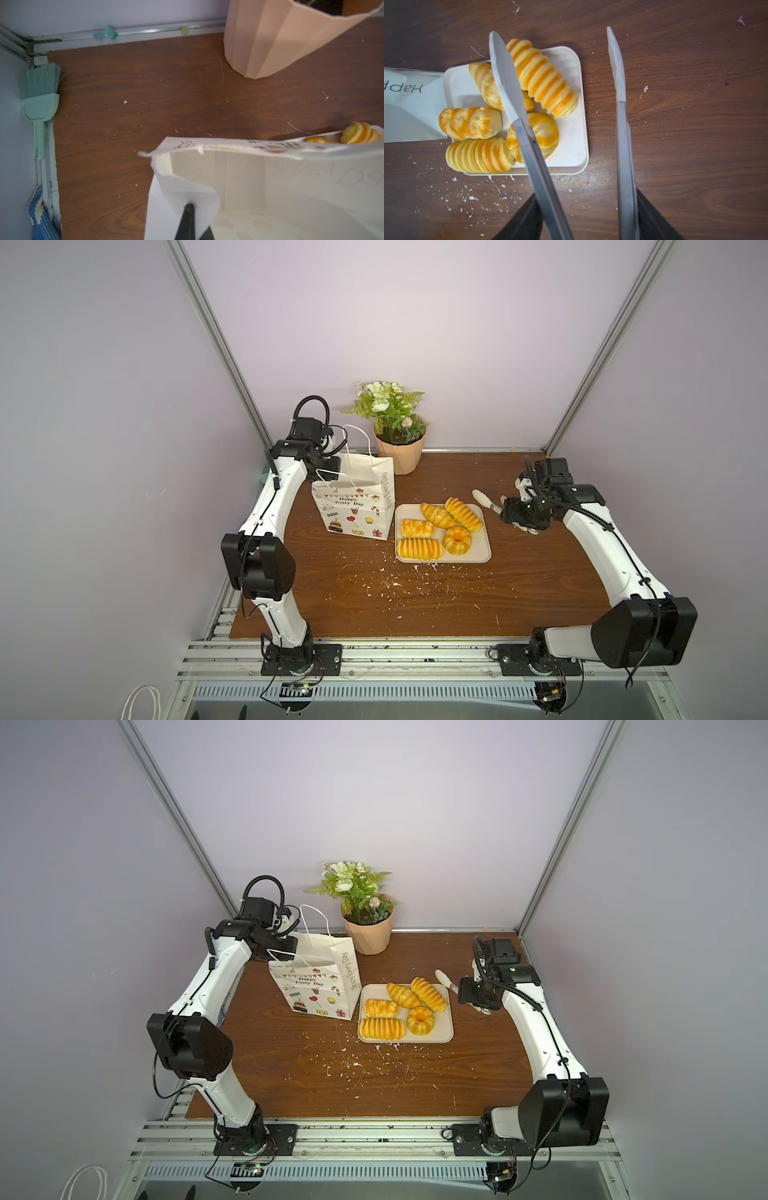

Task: Pack bread into a paper bag
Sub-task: Pick up the fake bread from the plate.

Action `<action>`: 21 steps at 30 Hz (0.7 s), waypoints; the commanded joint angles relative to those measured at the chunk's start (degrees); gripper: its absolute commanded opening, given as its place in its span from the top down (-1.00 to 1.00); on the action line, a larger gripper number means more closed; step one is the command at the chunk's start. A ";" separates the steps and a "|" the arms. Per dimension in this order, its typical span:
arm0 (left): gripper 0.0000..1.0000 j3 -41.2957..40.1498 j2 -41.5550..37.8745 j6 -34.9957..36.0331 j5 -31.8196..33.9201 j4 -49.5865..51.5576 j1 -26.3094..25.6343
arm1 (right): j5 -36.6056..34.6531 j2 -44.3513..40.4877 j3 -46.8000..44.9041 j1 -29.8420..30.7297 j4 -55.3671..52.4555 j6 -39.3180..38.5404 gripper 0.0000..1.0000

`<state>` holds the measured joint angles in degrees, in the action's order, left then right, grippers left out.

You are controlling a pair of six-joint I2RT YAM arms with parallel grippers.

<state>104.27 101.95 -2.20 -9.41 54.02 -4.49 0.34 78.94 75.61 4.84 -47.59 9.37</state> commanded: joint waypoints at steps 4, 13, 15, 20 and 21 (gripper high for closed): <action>0.99 -1.35 -6.16 -0.82 0.27 5.93 -0.26 | 0.23 -0.35 5.06 3.19 -5.75 -1.81 -0.33; 0.99 -3.49 -7.52 -1.08 1.23 6.09 0.01 | -4.57 -0.49 0.55 6.45 -6.48 -1.72 -0.33; 0.99 -2.97 -7.30 -1.14 1.84 6.04 0.25 | -5.51 -0.43 -0.53 6.53 -5.19 -1.85 -0.33; 0.94 -1.13 -7.11 -1.38 2.80 6.10 0.89 | -5.41 1.45 0.35 6.66 -3.05 -4.00 -0.33; 0.92 -0.80 -7.27 -1.26 2.98 6.10 0.97 | -4.64 1.69 0.55 6.72 -2.82 -4.09 -0.33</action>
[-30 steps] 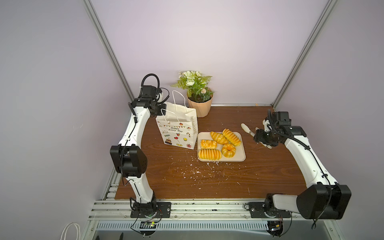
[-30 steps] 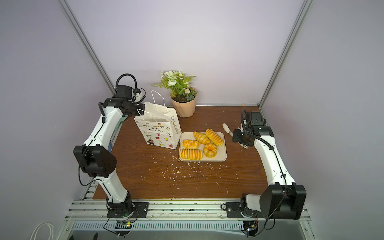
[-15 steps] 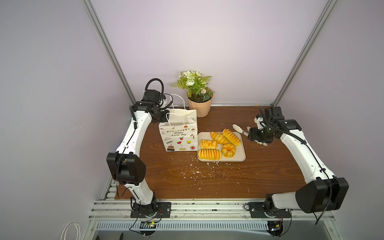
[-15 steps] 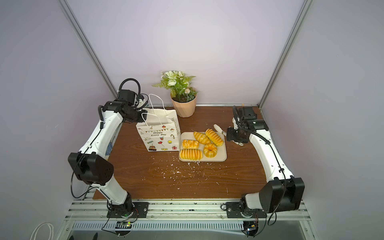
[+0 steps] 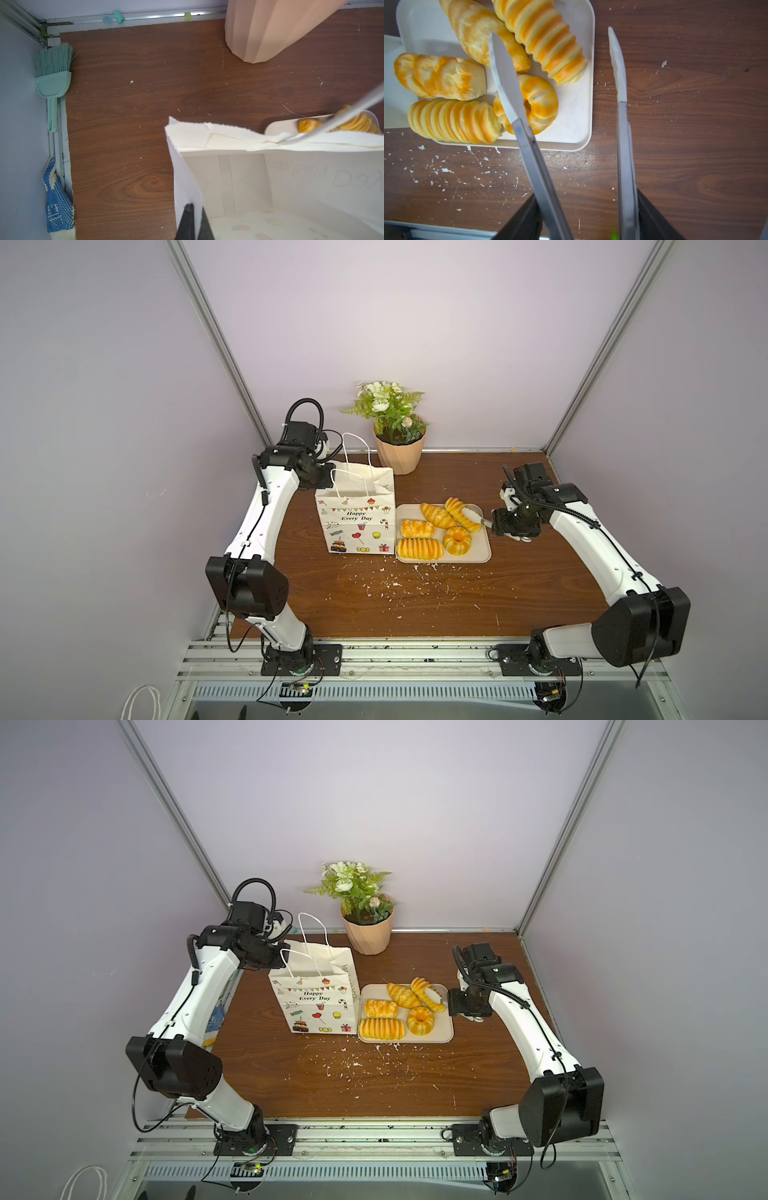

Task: Pack bread into a paper bag
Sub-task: Pick up the fake bread from the plate.

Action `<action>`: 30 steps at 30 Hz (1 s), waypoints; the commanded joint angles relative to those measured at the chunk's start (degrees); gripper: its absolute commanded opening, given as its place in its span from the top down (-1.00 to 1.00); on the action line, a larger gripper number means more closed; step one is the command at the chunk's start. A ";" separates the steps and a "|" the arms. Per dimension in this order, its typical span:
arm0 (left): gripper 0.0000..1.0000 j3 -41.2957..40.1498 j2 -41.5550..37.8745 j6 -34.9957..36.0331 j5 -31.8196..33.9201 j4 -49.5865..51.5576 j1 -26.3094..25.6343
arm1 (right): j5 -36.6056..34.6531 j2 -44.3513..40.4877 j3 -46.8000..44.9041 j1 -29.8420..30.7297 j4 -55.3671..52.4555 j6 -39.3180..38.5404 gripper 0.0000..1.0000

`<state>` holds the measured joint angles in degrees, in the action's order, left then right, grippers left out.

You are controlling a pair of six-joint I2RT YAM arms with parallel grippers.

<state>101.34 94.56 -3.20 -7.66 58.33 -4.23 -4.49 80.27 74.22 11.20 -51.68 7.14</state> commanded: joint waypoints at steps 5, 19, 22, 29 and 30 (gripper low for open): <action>0.88 4.71 0.59 -0.10 1.03 2.21 0.75 | -0.83 2.24 2.58 2.20 2.26 -2.56 -0.33; 0.85 5.49 1.46 0.06 5.09 2.50 0.67 | -4.54 7.22 4.36 4.79 3.48 -3.82 -0.33; 0.84 5.85 1.42 0.01 5.11 2.50 0.71 | -4.84 8.04 4.36 4.80 3.77 -3.93 -0.33; 0.79 7.09 2.13 -0.18 3.39 2.49 0.66 | -4.36 9.88 3.79 5.28 5.04 -4.28 -0.32; 0.80 7.26 2.46 -0.16 3.05 2.52 0.55 | -4.23 10.04 3.91 5.41 5.17 -4.45 -0.31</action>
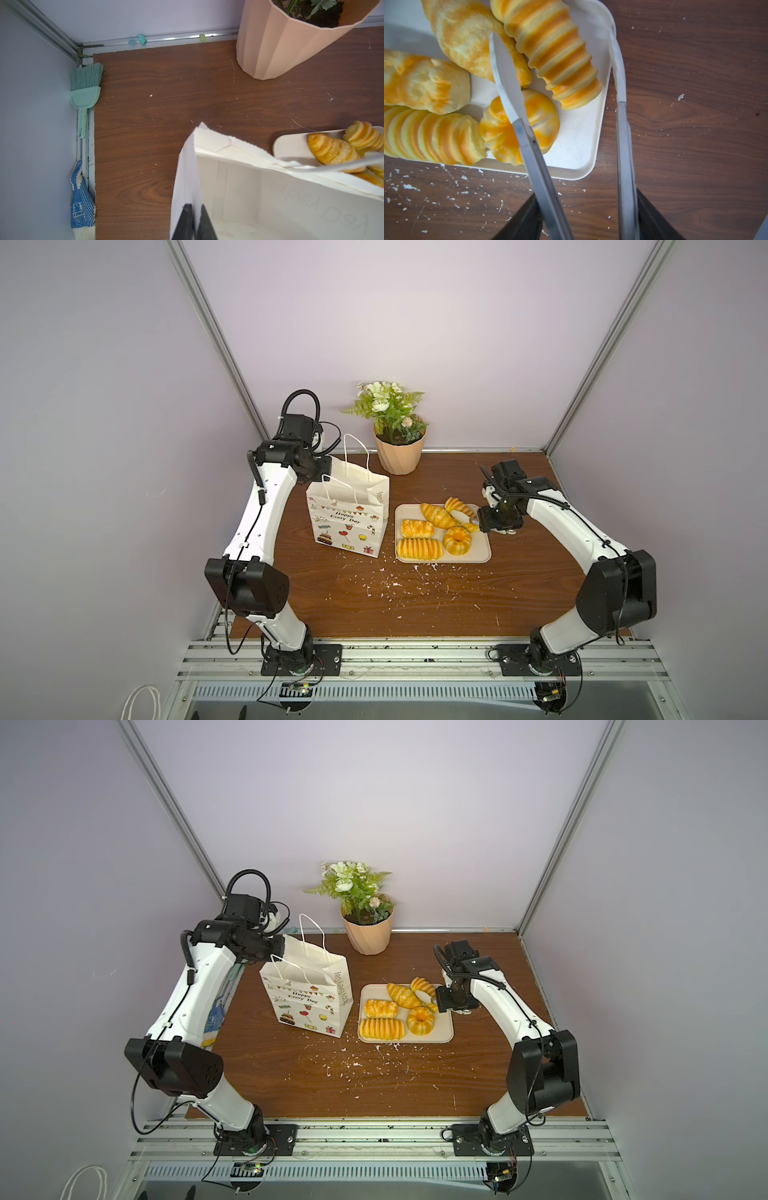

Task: Pack bread into a paper bag
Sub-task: Pick up the fake bread from the plate.

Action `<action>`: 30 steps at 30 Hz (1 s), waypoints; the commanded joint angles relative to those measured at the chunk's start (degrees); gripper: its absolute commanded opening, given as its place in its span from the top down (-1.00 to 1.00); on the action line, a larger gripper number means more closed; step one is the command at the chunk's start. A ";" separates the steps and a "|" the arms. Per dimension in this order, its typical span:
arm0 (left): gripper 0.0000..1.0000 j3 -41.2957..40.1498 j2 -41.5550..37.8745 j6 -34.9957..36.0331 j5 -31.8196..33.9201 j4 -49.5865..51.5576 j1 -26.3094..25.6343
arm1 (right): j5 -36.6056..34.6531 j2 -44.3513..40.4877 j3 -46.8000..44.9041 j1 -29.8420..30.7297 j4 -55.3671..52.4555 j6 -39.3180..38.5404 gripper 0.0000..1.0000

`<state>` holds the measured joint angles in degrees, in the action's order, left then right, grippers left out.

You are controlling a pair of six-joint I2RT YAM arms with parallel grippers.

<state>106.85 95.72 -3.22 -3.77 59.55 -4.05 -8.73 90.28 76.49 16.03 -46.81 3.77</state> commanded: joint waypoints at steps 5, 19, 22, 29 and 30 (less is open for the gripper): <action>0.81 2.06 1.44 0.04 -0.76 1.27 -0.34 | -0.50 0.60 2.14 1.10 -0.16 -1.22 -0.23; 0.80 0.69 0.35 0.14 0.33 1.19 -0.34 | -1.13 1.39 1.45 1.40 -0.03 -1.66 0.22; 0.82 -0.19 0.14 0.06 0.80 1.20 -0.34 | -1.69 0.82 1.65 1.40 -0.22 -1.62 0.34; 0.94 1.69 -0.12 -0.06 0.06 1.27 -0.34 | -1.51 -2.41 5.36 1.45 -2.09 -1.40 0.48; 0.96 1.72 -0.08 -0.18 -0.46 1.32 -0.34 | -1.00 -2.93 6.41 1.47 -2.31 -1.28 0.50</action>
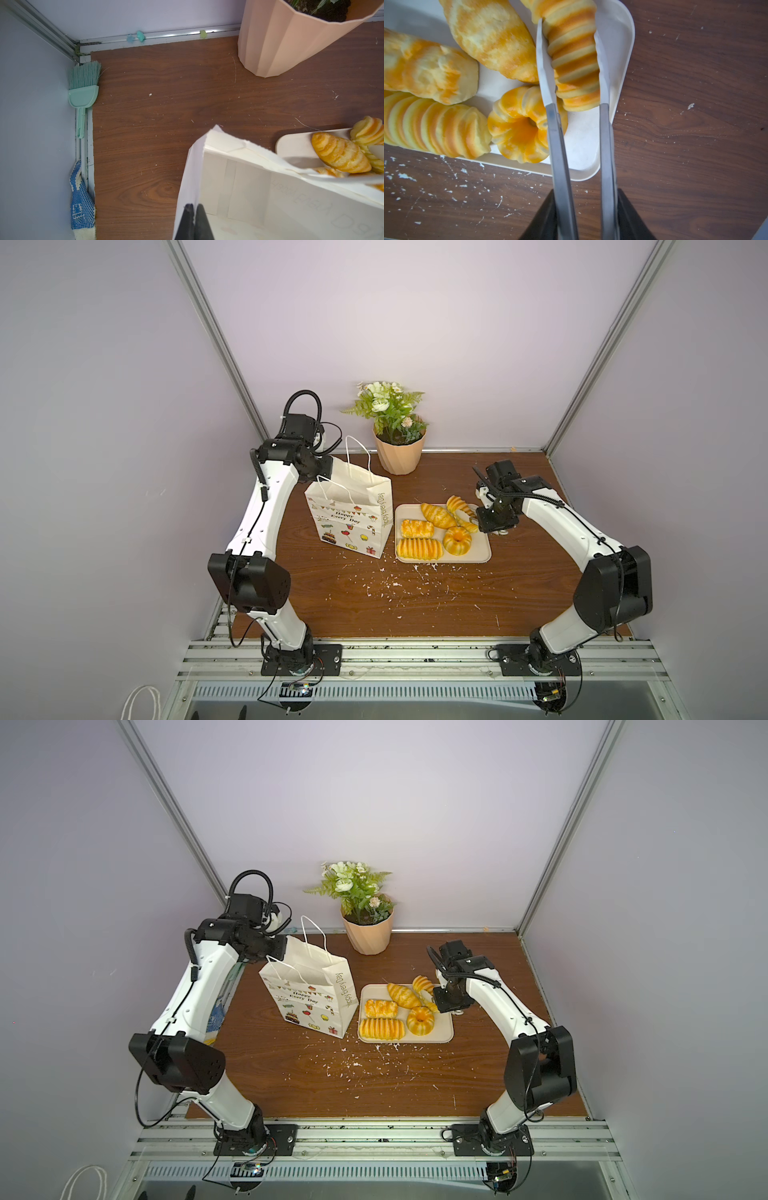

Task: Pack bread into a paper bag
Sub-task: Pick up the fake bread from the plate, then place the fake bread in the paper bag.

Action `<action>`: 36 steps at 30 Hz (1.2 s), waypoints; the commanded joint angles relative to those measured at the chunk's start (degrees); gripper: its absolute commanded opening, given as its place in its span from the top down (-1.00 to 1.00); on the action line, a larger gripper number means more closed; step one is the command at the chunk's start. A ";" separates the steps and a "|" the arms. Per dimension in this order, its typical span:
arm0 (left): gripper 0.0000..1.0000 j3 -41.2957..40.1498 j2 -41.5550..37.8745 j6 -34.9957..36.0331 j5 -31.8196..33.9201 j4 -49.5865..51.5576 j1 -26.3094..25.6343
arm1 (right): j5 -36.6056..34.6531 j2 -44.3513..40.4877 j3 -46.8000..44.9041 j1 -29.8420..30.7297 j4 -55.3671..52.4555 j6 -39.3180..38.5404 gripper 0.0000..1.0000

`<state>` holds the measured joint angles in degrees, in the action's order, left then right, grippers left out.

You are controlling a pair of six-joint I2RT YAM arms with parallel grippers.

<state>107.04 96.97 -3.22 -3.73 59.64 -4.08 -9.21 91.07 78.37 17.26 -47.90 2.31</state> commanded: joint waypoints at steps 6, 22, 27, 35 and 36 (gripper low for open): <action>0.98 1.10 -0.59 -0.16 -2.55 1.18 -0.93 | 4.88 -4.84 11.85 0.28 -2.44 1.34 0.65; 0.99 1.31 -0.56 -0.07 -2.52 1.12 -0.93 | 20.43 0.10 35.09 11.37 1.16 2.65 0.70; 0.98 1.33 -1.25 -0.30 -3.67 1.10 -0.93 | 22.14 3.10 39.73 15.77 4.91 3.83 0.72; 0.97 0.00 -2.66 -0.27 -2.74 1.10 -0.93 | 21.79 3.94 38.27 21.99 15.72 6.40 0.73; 0.97 -0.20 -2.63 -0.21 -2.69 1.11 -0.93 | 21.05 3.71 38.61 22.48 15.91 6.08 0.73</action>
<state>107.02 96.20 -3.25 -6.35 59.70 -4.51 11.20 96.40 114.63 38.24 -39.09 8.05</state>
